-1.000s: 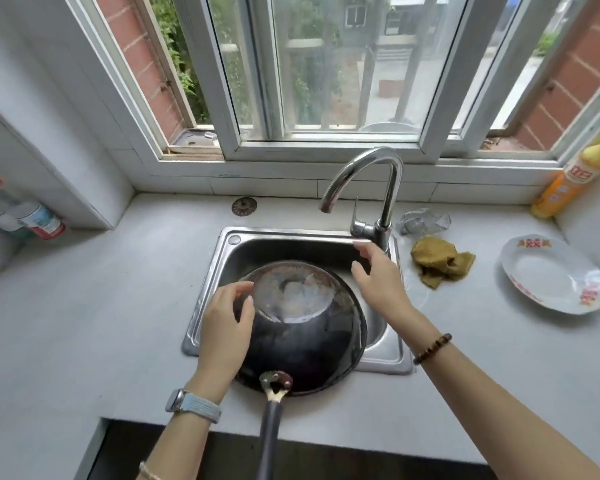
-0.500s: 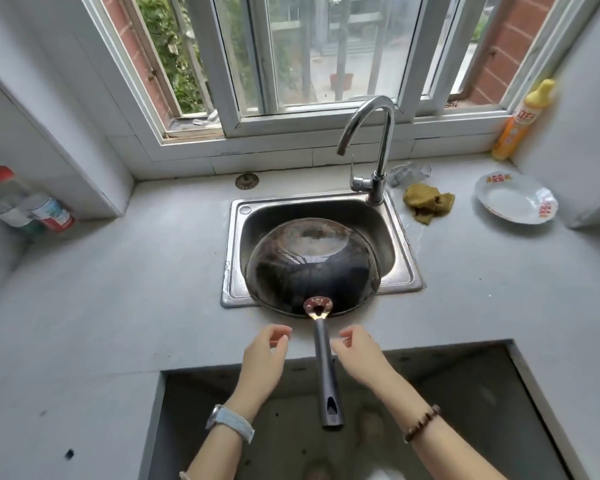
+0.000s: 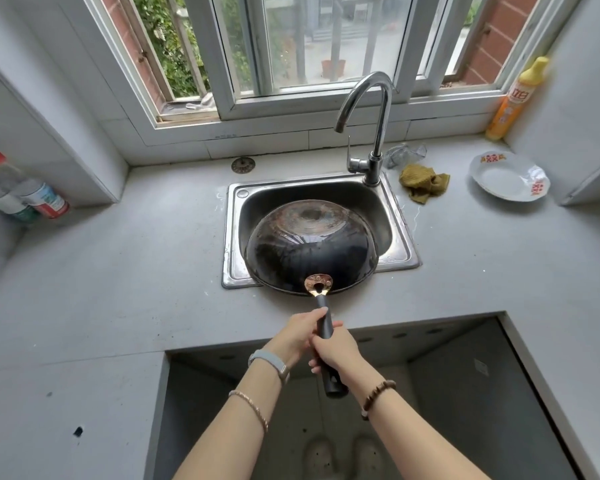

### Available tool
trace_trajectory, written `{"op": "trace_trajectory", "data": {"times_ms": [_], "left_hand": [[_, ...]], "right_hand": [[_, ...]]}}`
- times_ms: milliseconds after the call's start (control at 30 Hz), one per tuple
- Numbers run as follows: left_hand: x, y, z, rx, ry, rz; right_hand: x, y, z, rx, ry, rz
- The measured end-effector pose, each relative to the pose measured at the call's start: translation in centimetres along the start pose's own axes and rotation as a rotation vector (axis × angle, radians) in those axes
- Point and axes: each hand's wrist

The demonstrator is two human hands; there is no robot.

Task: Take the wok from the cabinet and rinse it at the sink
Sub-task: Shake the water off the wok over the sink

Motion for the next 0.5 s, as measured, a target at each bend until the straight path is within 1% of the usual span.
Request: {"op": "trace_trajectory", "data": {"times_ms": [100, 200, 333, 500], "left_hand": [[-0.7, 0.2, -0.8, 0.025, -0.009, 0.031], [-1.0, 0.1, -1.4, -0.042, 0.007, -0.008], [-0.7, -0.4, -2.3, -0.046, -0.008, -0.078], [0.2, -1.2, -2.8, -0.071, -0.018, -0.165]], "right_hand": [[-0.2, -0.3, -0.4, 0.064, 0.091, -0.015], [-0.2, -0.1, -0.5, 0.094, 0.132, -0.010], [-0.5, 0.3, 0.4, 0.137, 0.131, -0.002], [0.9, 0.6, 1.5, 0.136, 0.099, 0.057]]}}
Point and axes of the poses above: each hand's wrist, its own x-axis away from the middle knuckle, its own z-axis out of the back of the hand, y = z × x, and after that the axes turned 12 degrees about x, right-handed
